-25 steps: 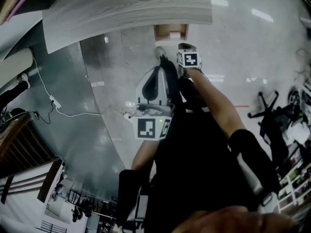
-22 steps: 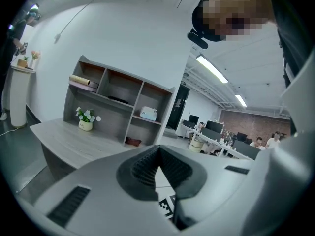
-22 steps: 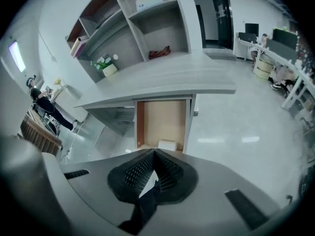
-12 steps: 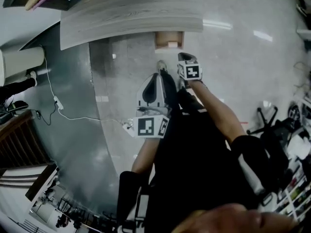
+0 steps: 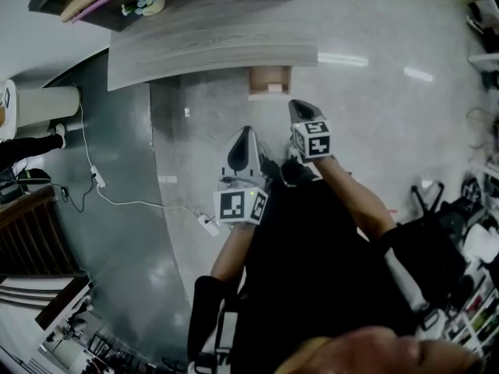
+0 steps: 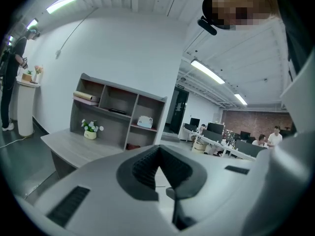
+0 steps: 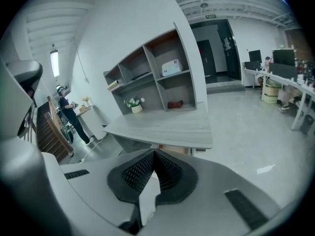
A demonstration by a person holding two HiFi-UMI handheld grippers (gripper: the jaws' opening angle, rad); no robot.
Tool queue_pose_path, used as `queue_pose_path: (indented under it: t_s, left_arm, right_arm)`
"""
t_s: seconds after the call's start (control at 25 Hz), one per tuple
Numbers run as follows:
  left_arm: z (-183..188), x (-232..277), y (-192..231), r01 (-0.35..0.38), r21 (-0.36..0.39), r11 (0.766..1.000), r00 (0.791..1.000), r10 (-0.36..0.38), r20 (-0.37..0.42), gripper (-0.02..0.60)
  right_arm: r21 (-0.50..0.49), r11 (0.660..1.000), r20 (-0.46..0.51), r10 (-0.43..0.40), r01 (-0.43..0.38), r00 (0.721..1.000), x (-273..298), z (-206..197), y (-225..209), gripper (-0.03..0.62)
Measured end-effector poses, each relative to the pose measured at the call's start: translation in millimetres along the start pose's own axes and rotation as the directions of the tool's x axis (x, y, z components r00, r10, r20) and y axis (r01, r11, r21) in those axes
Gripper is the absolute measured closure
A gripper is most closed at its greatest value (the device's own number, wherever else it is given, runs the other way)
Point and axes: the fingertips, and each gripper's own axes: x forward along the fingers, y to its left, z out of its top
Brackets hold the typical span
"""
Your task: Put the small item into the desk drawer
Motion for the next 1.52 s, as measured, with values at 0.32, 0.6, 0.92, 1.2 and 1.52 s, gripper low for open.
queue_pose_path:
  t_s: [0.32,0.6,0.92,1.2,1.52]
  left_arm:
    - [17,-11,8,0.032,0.026,0.999,0.999,-0.033,0.023,0.583]
    - [30,-21,12,0.063,0.042,0.997,0.997,-0.065,0.047,0.583]
    - [31,-27,23,0.072,0.048,0.996,0.996,-0.075,0.057,0.583]
    - [31,-28,29,0.065,0.032,0.997,0.996,-0.067,0.064,0.583]
    - [34,-28,32,0.068,0.024,0.997,0.995,-0.070,0.074,0.583]
  right_arm:
    - [-0.048,0.998,0.147,0.045,-0.039,0.988,-76,45,36,0.594]
    - [-0.074,0.994,0.233,0.091,-0.075,0.968,-128,69,79,0.594]
    - [-0.062,0.995,0.258,0.090,-0.077,0.962,-136,70,100,0.594]
    - [-0.069,0.995,0.269,0.093,-0.077,0.959,-134,69,105,0.595]
    - [-0.067,0.995,0.261,0.091,-0.076,0.961,-133,69,108,0.595]
